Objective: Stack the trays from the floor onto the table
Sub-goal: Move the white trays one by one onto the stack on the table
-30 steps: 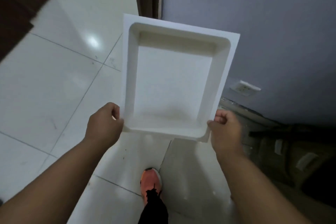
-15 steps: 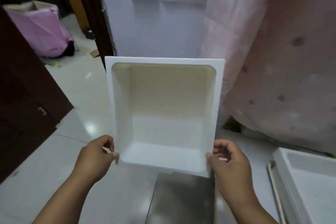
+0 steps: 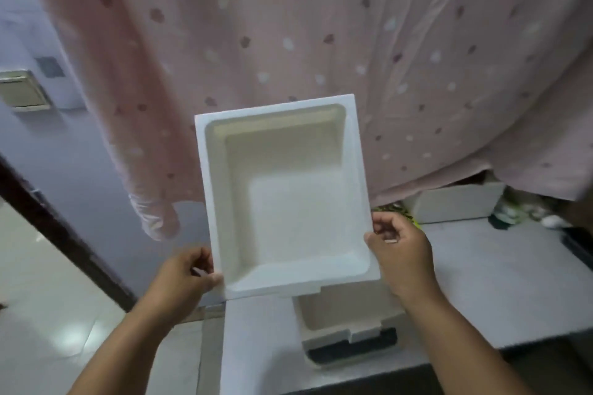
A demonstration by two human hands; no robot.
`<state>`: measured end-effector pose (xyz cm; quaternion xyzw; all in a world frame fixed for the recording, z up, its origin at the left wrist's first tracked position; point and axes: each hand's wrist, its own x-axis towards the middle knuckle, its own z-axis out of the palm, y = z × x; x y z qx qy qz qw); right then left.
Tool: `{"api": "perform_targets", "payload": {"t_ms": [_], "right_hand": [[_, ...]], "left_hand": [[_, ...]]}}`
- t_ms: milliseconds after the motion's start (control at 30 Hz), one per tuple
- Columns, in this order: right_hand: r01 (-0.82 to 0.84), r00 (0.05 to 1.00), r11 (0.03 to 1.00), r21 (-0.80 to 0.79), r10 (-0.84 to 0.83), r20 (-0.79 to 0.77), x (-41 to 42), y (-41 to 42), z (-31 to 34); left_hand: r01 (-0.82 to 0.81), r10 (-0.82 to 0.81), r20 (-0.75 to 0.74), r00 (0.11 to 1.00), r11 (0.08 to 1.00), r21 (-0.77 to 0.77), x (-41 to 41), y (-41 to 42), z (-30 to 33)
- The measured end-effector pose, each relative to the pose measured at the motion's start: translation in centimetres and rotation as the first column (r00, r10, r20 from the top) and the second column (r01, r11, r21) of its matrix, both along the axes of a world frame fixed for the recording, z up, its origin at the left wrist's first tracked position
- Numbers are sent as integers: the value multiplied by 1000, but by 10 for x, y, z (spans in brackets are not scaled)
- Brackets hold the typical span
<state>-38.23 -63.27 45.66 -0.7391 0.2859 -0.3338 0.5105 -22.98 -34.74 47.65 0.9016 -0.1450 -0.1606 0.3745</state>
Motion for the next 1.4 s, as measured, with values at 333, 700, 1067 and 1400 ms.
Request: {"api": "perform_targets", "payload": {"t_ms": [333, 700, 1067, 1400], "right_hand": [[105, 936, 983, 149, -47, -348, -40, -86, -58], [43, 772, 996, 73, 13, -636, -24, -118, -95], [0, 710, 999, 48, 34, -703, 15, -131, -130], [-19, 675, 993, 118, 99, -731, 40, -147, -164]], "left_hand": [[17, 2, -128, 992, 989, 149, -26, -112, -89], [188, -92, -452, 887, 967, 173, -17, -126, -114], [26, 39, -191, 981, 944, 330, 3, -153, -142], [-224, 261, -125, 957, 942, 251, -6, -194, -179]]}}
